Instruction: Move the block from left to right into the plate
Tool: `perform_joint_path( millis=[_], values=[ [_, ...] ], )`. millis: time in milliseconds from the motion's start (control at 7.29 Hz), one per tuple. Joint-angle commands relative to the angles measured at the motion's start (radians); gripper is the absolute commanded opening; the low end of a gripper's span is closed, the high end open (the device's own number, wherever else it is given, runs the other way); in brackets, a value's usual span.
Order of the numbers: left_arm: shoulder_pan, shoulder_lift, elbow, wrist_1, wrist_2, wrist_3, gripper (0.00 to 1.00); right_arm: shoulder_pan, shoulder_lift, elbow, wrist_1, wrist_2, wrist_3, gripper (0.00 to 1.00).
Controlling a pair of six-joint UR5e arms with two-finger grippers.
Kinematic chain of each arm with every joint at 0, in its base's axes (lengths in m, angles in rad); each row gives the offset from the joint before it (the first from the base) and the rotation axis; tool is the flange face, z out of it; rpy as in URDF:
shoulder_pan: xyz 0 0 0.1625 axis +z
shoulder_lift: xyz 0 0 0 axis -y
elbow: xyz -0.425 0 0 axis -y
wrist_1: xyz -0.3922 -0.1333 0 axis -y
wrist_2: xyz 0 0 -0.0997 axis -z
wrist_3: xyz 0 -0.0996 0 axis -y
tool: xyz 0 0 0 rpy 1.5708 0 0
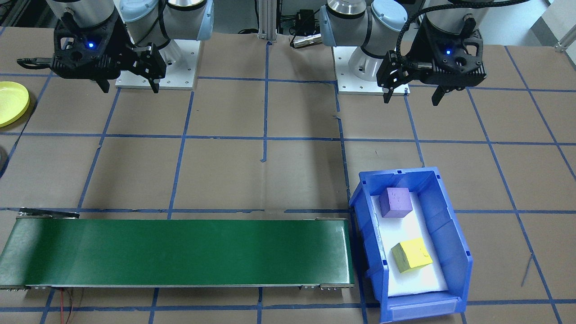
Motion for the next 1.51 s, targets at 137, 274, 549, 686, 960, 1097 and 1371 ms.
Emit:
perform_joint_path(
  millis=[137,274,549,686,960,1097,1371],
  values=[
    [0.0,0.0,-0.001,0.0,-0.001,-0.012,1.0,0.0,0.0,0.0,0.002,0.0,0.0,1.0],
    [0.0,0.0,-0.001,0.0,0.001,-0.012,1.0,0.0,0.0,0.002,0.002,-0.001,0.0,1.0],
    [0.0,0.0,-0.002,0.0,0.001,-0.011,1.0,-0.001,0.0,0.005,0.0,0.0,0.0,1.0],
    [0.0,0.0,-0.002,0.0,0.001,-0.011,1.0,-0.001,0.0,0.005,0.002,0.0,0.0,1.0],
    [0.0,0.0,-0.004,0.0,0.001,-0.011,1.0,-0.001,0.0,0.005,0.0,0.0,0.0,1.0],
    [0.0,0.0,-0.004,0.0,0.001,-0.011,1.0,-0.001,0.0,0.006,0.002,0.0,0.0,1.0],
    [0.0,0.003,-0.004,0.0,0.002,0.009,1.0,-0.001,0.0,0.006,0.002,0.0,0.0,1.0]
  ],
)
